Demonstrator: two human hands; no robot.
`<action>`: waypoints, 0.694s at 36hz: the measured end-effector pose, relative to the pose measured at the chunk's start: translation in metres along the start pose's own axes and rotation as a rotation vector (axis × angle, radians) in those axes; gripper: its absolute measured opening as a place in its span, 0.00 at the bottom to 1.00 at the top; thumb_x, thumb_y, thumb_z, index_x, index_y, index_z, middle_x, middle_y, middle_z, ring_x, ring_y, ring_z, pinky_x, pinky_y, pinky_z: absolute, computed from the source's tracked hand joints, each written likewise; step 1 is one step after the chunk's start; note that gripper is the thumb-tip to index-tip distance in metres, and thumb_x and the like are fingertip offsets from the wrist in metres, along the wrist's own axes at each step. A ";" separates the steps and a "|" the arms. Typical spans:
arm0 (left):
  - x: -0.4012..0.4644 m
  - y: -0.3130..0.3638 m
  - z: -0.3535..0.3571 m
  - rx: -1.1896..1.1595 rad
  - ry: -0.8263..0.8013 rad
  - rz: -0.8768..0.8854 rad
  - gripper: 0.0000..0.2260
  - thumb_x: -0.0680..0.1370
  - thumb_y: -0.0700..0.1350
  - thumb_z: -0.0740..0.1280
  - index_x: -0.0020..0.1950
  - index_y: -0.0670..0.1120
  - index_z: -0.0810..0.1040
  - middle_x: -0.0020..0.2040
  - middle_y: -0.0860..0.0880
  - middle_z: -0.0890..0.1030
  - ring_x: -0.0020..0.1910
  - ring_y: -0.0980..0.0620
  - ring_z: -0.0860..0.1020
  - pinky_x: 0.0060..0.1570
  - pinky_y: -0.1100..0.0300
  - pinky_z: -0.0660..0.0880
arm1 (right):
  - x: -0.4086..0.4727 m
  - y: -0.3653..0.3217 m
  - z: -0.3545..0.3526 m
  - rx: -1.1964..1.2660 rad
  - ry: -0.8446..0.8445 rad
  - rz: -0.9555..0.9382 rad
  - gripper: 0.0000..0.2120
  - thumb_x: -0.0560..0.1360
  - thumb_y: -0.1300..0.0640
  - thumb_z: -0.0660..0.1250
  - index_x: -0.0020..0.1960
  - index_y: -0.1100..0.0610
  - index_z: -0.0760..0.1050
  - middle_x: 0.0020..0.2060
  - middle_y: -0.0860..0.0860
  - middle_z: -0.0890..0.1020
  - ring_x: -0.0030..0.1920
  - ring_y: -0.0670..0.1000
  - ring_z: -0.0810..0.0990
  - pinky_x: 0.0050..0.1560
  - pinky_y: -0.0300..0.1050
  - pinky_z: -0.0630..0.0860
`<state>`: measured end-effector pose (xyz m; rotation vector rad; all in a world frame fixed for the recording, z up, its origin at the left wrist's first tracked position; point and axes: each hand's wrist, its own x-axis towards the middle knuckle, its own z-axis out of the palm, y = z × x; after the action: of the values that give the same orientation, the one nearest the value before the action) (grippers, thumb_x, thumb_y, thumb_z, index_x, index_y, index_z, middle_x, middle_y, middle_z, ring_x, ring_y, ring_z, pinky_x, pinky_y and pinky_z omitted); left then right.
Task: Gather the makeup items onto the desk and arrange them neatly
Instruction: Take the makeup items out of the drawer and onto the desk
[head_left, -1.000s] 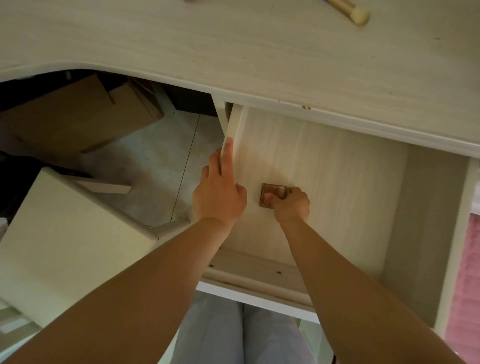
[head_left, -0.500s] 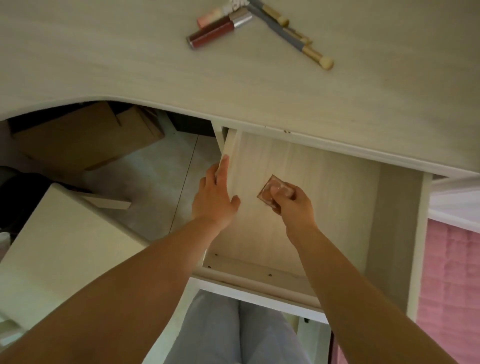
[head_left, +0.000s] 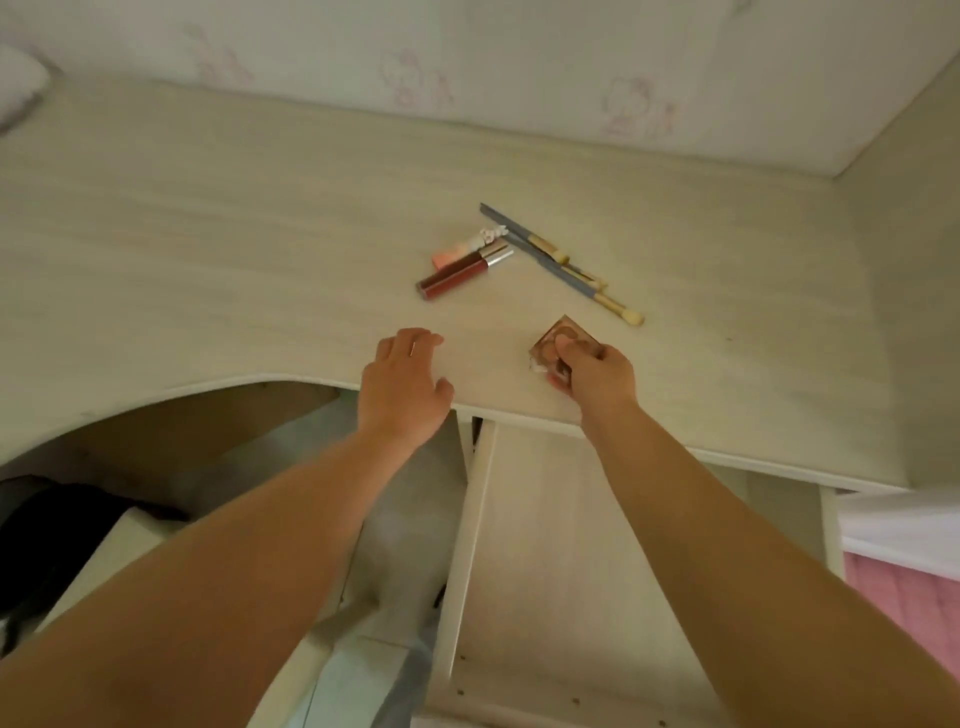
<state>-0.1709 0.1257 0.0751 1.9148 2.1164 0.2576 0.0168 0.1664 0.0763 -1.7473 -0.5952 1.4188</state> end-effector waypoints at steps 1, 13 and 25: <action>0.009 -0.003 -0.001 0.014 -0.019 0.000 0.22 0.76 0.47 0.62 0.70 0.48 0.65 0.69 0.49 0.66 0.68 0.47 0.64 0.60 0.52 0.67 | 0.005 -0.006 0.007 0.024 0.013 0.022 0.08 0.73 0.59 0.70 0.49 0.59 0.73 0.50 0.55 0.78 0.46 0.52 0.79 0.39 0.40 0.78; 0.073 -0.019 0.011 0.237 -0.207 0.162 0.24 0.79 0.57 0.53 0.75 0.56 0.53 0.77 0.53 0.54 0.74 0.49 0.54 0.69 0.46 0.58 | 0.051 -0.032 0.057 -0.248 0.082 0.014 0.06 0.74 0.57 0.66 0.50 0.54 0.73 0.44 0.52 0.76 0.45 0.53 0.75 0.46 0.44 0.72; 0.076 -0.020 0.015 0.241 -0.291 0.151 0.29 0.78 0.63 0.50 0.76 0.57 0.46 0.77 0.54 0.45 0.76 0.49 0.44 0.71 0.36 0.48 | 0.056 -0.028 0.021 -0.398 0.275 -0.008 0.20 0.73 0.50 0.69 0.61 0.57 0.74 0.55 0.53 0.79 0.57 0.55 0.77 0.53 0.44 0.72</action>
<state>-0.1911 0.1978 0.0481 2.0991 1.8845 -0.2450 0.0151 0.2312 0.0651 -2.2023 -0.7691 1.0752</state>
